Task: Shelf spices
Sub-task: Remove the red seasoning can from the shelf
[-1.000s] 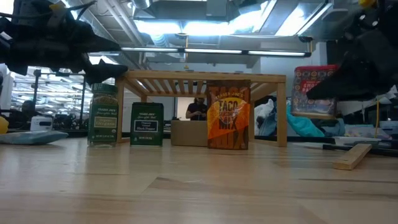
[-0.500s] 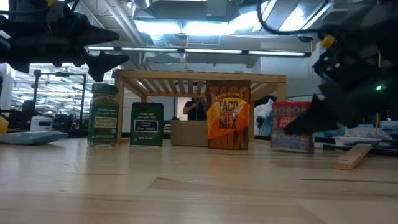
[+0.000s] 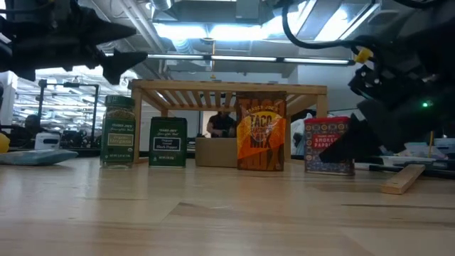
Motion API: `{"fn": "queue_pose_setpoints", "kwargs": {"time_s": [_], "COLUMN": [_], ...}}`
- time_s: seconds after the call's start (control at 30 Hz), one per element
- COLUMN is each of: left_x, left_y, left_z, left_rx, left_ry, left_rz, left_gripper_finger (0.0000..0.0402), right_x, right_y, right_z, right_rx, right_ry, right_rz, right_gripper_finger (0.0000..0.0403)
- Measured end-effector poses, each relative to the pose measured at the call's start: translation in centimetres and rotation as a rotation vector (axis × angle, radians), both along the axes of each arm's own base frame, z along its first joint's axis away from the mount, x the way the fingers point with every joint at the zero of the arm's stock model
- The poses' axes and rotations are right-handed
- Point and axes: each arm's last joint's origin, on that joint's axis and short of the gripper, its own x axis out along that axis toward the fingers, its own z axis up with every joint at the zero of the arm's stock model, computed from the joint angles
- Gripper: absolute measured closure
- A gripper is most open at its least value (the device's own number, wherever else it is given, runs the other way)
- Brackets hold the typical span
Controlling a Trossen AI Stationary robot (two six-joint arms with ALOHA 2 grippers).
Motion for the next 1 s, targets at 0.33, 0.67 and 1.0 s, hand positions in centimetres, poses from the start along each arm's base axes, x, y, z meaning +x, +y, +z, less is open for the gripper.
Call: {"fn": "queue_pose_setpoints", "kwargs": {"time_s": [0.33,0.67,1.0], "left_x": [-0.1,-0.1,-0.1], "left_y": [0.0,0.0,0.0], "left_z": [0.8,0.8,0.8], "left_rx": [0.031,0.029,0.029], "left_ry": [-0.071,-0.071,-0.072], "left_rz": [0.001,0.001,0.001], "left_gripper_finger": [0.0101,0.0101,0.0101], "right_x": [0.5,1.2,1.3], "right_y": [0.4,0.9,1.0], "right_z": [0.4,0.9,0.9], "right_rx": [-0.074,-0.019,-0.017], "right_ry": [0.066,0.055,0.055], "right_rz": [0.116,0.166,0.168], "right_gripper_finger": [0.0183,0.0182,0.0182]}}
